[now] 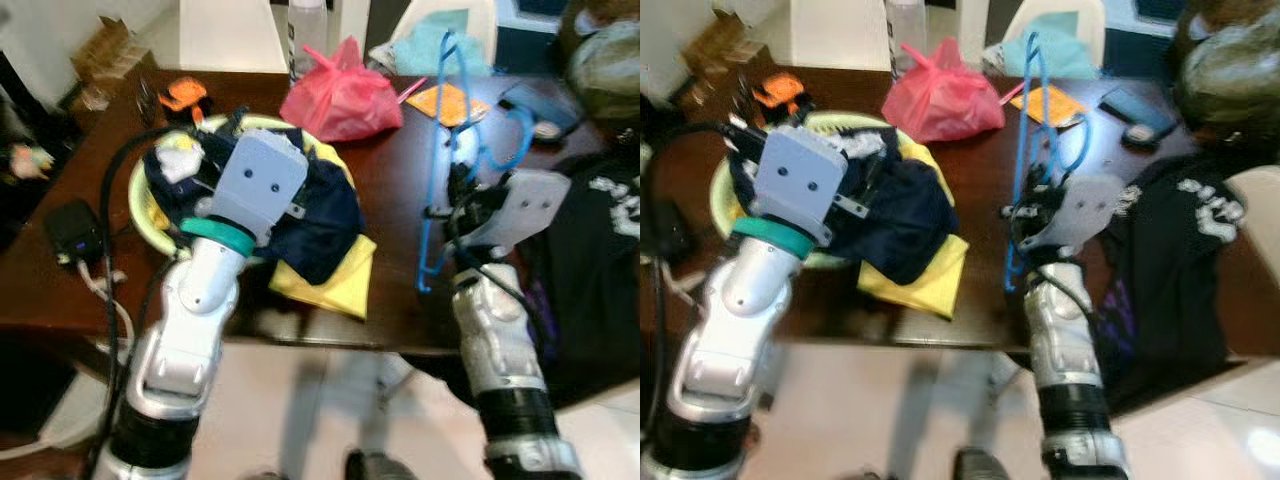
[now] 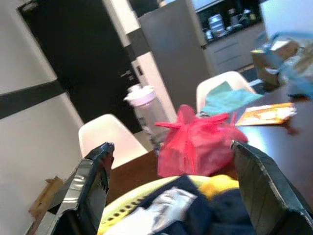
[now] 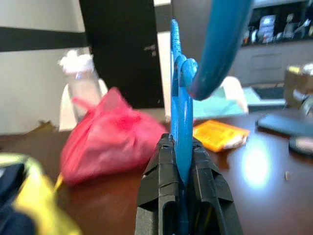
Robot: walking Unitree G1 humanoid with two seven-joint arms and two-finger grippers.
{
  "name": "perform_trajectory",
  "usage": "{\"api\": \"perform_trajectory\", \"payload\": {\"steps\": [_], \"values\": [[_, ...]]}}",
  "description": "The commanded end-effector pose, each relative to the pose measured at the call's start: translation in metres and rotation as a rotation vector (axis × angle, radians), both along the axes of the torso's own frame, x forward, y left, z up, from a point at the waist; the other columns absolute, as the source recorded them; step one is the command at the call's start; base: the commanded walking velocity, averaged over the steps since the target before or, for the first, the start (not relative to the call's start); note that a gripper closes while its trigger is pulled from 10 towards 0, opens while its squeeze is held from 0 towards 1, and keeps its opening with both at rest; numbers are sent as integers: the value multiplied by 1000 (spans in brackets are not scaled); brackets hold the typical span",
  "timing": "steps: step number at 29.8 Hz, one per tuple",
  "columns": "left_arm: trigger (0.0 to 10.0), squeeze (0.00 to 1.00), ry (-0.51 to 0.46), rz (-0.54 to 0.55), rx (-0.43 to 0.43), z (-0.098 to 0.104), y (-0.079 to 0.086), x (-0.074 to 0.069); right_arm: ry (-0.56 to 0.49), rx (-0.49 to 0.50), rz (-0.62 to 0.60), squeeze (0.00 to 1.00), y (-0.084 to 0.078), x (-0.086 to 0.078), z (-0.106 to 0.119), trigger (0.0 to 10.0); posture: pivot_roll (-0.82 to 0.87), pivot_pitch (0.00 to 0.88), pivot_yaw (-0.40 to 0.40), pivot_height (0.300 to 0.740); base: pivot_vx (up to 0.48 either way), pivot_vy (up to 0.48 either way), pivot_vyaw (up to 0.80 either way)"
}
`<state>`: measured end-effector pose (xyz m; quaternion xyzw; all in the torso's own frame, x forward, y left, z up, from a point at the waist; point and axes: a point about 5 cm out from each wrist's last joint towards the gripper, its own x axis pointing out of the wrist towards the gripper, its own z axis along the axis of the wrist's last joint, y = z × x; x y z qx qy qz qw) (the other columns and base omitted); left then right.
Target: Hang hanger
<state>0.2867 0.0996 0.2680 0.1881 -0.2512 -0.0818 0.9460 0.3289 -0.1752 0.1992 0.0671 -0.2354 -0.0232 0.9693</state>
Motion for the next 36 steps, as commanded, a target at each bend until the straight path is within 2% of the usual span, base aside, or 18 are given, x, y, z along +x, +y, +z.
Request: {"api": "perform_trajectory", "payload": {"steps": [1,3,6,8,10,11,13,14,17,19,23,25,26,27,28,35,36], "values": [[10000,0,46,14,-28,-5,7,2,3,-4,-7,0,1,0,0,10000,52,62,19,740,480,0,0],[10000,0,131,-9,-48,-15,7,4,52,-20,-31,0,-4,0,-12,10000,51,66,20,740,231,0,0],[10000,0,174,-21,-51,-21,7,3,68,-25,-35,0,-6,-1,-16,10000,49,69,21,740,0,0,0],[10000,0,281,-1,-78,-35,14,2,86,-29,-32,0,-7,-3,-20,10000,49,75,21,740,0,0,0],[10000,0,444,32,-86,-53,26,1,94,-30,-30,0,-7,-4,-22,10000,56,81,16,740,0,0,0],[10000,0,444,32,-86,-53,26,1,94,-30,-30,0,-7,-4,-22,10000,56,81,16,740,0,0,0],[10000,0,552,18,-31,-63,38,-7,100,-35,-23,0,-6,-5,-23,10000,61,88,11,740,0,0,0],[10000,0,574,-3,0,-64,39,-11,102,-38,-20,0,-5,-5,-23,10000,65,89,9,740,0,0,0],[10000,0,564,-68,47,-58,41,-24,105,-41,-14,0,-5,-4,-23,10000,71,93,7,740,0,0,0],[10000,0,547,-70,73,-52,46,-36,109,-42,-7,0,-4,-4,-24,10000,85,102,0,740,0,0,0],[10000,0,546,-61,76,-50,49,-38,111,-43,-3,0,-3,-3,-24,10000,85,102,0,740,0,0,0],[10000,0,505,55,113,-44,61,-41,118,-46,15,0,0,-3,-25,10000,99,114,-11,740,0,0,0],[10000,0,505,55,113,-44,61,-41,118,-46,15,0,0,-3,-25,10000,99,114,-11,740,0,0,0],[10000,0,471,147,93,-41,69,-39,122,-48,26,0,3,-3,-26,10000,101,114,-12,740,0,0,0],[10000,0,464,247,13,-40,79,-37,125,-50,36,0,5,-2,-26,10000,105,115,-19,740,0,0,0],[10000,0,464,247,13,-40,79,-37,125,-50,36,0,5,-2,-26,10000,105,115,-19,740,0,0,0],[10000,0,468,305,-48,-40,84,-35,127,-50,41,0,6,-2,-26,10000,105,115,-19,740,0,0,0]]}}
